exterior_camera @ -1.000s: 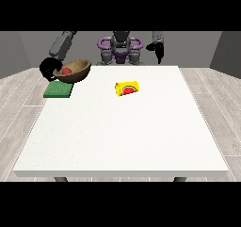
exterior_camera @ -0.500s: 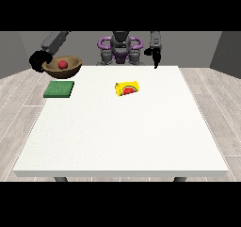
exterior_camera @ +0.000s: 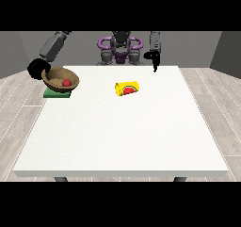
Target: Pick the cup and pour the ball into the bowl, then pick the bowl and place it on the pad
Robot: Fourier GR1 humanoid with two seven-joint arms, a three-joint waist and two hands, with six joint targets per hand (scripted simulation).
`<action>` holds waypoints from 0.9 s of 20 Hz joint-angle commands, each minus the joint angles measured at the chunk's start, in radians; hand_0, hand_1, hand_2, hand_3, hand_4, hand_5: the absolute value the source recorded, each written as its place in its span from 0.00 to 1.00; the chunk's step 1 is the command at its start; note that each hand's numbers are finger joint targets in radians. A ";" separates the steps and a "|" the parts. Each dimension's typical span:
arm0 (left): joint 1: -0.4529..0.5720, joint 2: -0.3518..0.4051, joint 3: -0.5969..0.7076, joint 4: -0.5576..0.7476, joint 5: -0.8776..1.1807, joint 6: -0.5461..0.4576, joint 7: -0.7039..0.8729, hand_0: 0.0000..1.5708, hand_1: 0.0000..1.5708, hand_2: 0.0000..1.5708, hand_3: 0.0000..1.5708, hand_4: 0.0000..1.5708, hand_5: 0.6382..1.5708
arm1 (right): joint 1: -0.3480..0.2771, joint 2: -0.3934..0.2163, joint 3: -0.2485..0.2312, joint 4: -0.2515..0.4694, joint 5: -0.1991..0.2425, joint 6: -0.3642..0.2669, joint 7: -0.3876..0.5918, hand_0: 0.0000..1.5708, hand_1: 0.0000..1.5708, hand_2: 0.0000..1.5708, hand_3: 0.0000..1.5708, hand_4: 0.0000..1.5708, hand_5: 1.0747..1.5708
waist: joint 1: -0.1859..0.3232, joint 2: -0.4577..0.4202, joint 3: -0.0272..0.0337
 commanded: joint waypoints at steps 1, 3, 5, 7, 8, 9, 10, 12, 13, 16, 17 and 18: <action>-0.005 0.004 -0.015 -0.044 -0.006 -0.016 -0.008 0.00 0.00 0.00 0.00 0.74 0.77 | 0.000 -0.038 -0.004 0.043 0.033 -0.074 -0.062 0.99 0.99 1.00 0.43 0.39 0.94 | 0.036 0.061 0.0002; -0.015 0.015 0.018 -0.022 0.014 -0.020 0.035 0.00 0.00 0.00 0.00 0.74 0.78 | 0.019 -0.104 0.033 0.009 0.089 -0.128 -0.034 0.94 0.94 1.00 0.42 0.00 0.99 | 0.013 0.004 -0.0009; 0.011 -0.021 -0.035 -0.052 -0.030 0.016 0.024 0.00 0.00 0.00 0.00 0.74 0.78 | 0.010 -0.134 0.020 0.023 0.094 -0.142 -0.078 0.87 0.87 1.00 0.54 0.00 1.00 | 0.022 0.025 0.0000; -0.036 -0.006 0.045 0.095 0.013 -0.003 -0.044 0.00 0.00 0.00 0.00 0.74 0.77 | -0.029 -0.074 0.071 -0.035 0.118 -0.205 -0.021 0.81 0.81 0.89 0.88 0.00 1.00 | -0.003 -0.019 -0.0016; -0.004 -0.014 0.019 0.086 -0.008 0.005 -0.075 0.00 0.00 0.00 0.00 0.74 0.78 | -0.027 -0.099 0.058 -0.016 0.113 -0.176 -0.048 0.79 0.79 0.83 0.87 0.00 0.99 | 0.002 0.006 -0.0010; 0.006 -0.022 -0.090 -0.003 -0.020 0.077 0.020 0.00 0.00 0.00 0.00 0.75 0.79 | -0.055 -0.111 0.051 0.019 0.109 -0.148 -0.058 0.77 0.77 0.78 0.83 0.00 1.00 | 0.022 0.020 -0.0002; -0.004 -0.022 -0.135 0.058 0.010 0.146 -0.049 0.00 0.00 0.00 0.00 0.75 0.79 | -0.060 -0.104 0.060 -0.006 0.111 -0.128 -0.073 0.75 0.75 0.75 0.81 0.00 1.00 | -0.021 0.044 -0.0006; 0.037 -0.022 -0.184 0.142 0.027 0.203 -0.102 0.00 0.00 0.00 0.00 0.77 0.77 | -0.078 -0.083 0.084 -0.037 0.107 -0.106 -0.011 0.68 0.68 0.61 0.61 0.20 0.99 | -0.044 -0.010 -0.0015; 0.055 -0.022 -0.233 0.159 0.058 0.232 -0.126 0.00 0.00 0.00 0.00 0.77 0.76 | -0.092 -0.054 0.094 -0.043 0.108 -0.115 -0.004 0.62 0.62 0.55 0.50 0.36 0.95 | -0.040 -0.010 -0.0016; 0.038 -0.022 -0.294 0.186 0.094 0.297 -0.138 0.00 0.00 0.00 0.00 0.77 0.75 | -0.110 -0.068 0.101 -0.050 0.095 -0.051 0.037 0.23 0.23 0.34 0.42 0.48 0.43 | -0.058 -0.023 -0.0014; 0.066 -0.022 -0.319 0.167 0.106 0.314 -0.140 0.00 0.00 0.00 0.00 0.77 0.75 | -0.096 -0.081 0.088 -0.036 0.084 -0.029 0.037 0.09 0.09 0.34 0.43 0.45 0.22 | -0.052 -0.032 -0.0011; 0.012 -0.022 -0.260 0.251 0.132 0.326 -0.188 0.00 0.00 0.00 0.00 0.77 0.75 | -0.107 -0.116 0.096 -0.067 0.081 0.017 0.065 0.00 0.00 0.34 0.46 0.44 0.07 | -0.098 -0.015 -0.0016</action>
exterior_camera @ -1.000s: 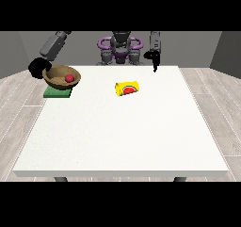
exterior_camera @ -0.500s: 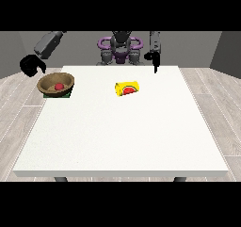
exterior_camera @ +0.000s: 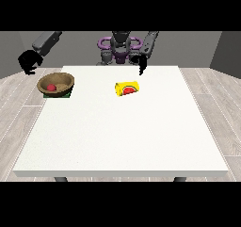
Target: Pick the cup and pour the ball into the bowl, then pick the bowl and place it on the pad
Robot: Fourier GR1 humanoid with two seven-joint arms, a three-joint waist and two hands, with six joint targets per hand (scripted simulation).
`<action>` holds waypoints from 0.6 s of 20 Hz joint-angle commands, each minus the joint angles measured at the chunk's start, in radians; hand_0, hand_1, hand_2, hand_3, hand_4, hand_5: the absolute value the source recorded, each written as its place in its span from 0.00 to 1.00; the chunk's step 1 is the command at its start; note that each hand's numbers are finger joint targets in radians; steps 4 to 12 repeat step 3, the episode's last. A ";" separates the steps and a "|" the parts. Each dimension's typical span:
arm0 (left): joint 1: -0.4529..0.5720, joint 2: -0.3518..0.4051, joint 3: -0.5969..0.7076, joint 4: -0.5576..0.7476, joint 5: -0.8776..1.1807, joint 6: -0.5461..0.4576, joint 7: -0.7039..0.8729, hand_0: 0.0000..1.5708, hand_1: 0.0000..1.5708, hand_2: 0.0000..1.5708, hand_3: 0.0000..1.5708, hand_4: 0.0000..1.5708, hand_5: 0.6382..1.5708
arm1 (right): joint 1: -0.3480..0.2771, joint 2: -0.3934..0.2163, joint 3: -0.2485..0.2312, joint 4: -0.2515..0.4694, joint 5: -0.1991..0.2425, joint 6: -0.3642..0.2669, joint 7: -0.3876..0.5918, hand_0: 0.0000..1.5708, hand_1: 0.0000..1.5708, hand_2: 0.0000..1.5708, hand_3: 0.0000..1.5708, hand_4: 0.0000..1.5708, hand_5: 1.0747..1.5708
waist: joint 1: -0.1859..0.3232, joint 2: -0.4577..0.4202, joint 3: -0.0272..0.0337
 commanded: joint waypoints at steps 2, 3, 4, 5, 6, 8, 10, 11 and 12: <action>0.030 -0.002 -0.041 0.005 0.012 0.029 0.025 0.00 0.00 0.00 0.00 0.77 0.75 | 0.045 -0.079 -0.015 0.016 -0.023 0.133 0.033 0.00 0.00 0.37 0.46 0.44 0.05 | -0.020 -0.048 0.0006; -0.002 -0.002 -0.058 0.081 0.079 0.054 0.001 0.00 0.00 0.00 0.00 0.77 0.75 | 0.002 -0.043 0.029 -0.042 0.000 0.070 0.117 0.00 0.00 0.37 0.48 0.45 0.00 | -0.037 -0.094 -0.0005; -0.002 -0.002 -0.058 0.081 0.079 0.054 0.001 0.00 0.00 0.00 0.00 0.77 0.75 | 0.002 -0.043 0.029 -0.042 0.000 0.070 0.117 0.00 0.00 0.37 0.48 0.45 0.00 | -0.037 -0.094 -0.0005; -0.002 -0.002 -0.058 0.081 0.079 0.054 0.001 0.00 0.00 0.00 0.00 0.77 0.75 | 0.002 -0.043 0.029 -0.042 0.000 0.070 0.117 0.00 0.00 0.37 0.48 0.45 0.00 | -0.037 -0.094 -0.0005; -0.002 -0.002 -0.058 0.081 0.079 0.054 0.001 0.00 0.00 0.00 0.00 0.77 0.75 | 0.002 -0.043 0.029 -0.042 0.000 0.070 0.117 0.00 0.00 0.37 0.48 0.45 0.00 | -0.037 -0.094 -0.0005; -0.002 -0.002 -0.058 0.081 0.079 0.054 0.001 0.00 0.00 0.00 0.00 0.77 0.75 | 0.002 -0.043 0.029 -0.042 0.000 0.070 0.117 0.00 0.00 0.37 0.48 0.45 0.00 | -0.037 -0.094 -0.0005; -0.002 -0.002 -0.058 0.081 0.079 0.054 0.001 0.00 0.00 0.00 0.00 0.77 0.75 | 0.002 -0.043 0.029 -0.042 0.000 0.070 0.117 0.00 0.00 0.37 0.48 0.45 0.00 | -0.037 -0.094 -0.0005; -0.002 -0.002 -0.058 0.081 0.079 0.054 0.001 0.00 0.00 0.00 0.00 0.77 0.75 | 0.002 -0.043 0.029 -0.042 0.000 0.070 0.117 0.00 0.00 0.37 0.48 0.45 0.00 | -0.037 -0.094 -0.0005; -0.002 -0.002 -0.058 0.081 0.079 0.054 0.001 0.00 0.00 0.00 0.00 0.77 0.75 | 0.002 -0.043 0.029 -0.042 0.000 0.070 0.117 0.00 0.00 0.37 0.48 0.45 0.00 | -0.037 -0.094 -0.0005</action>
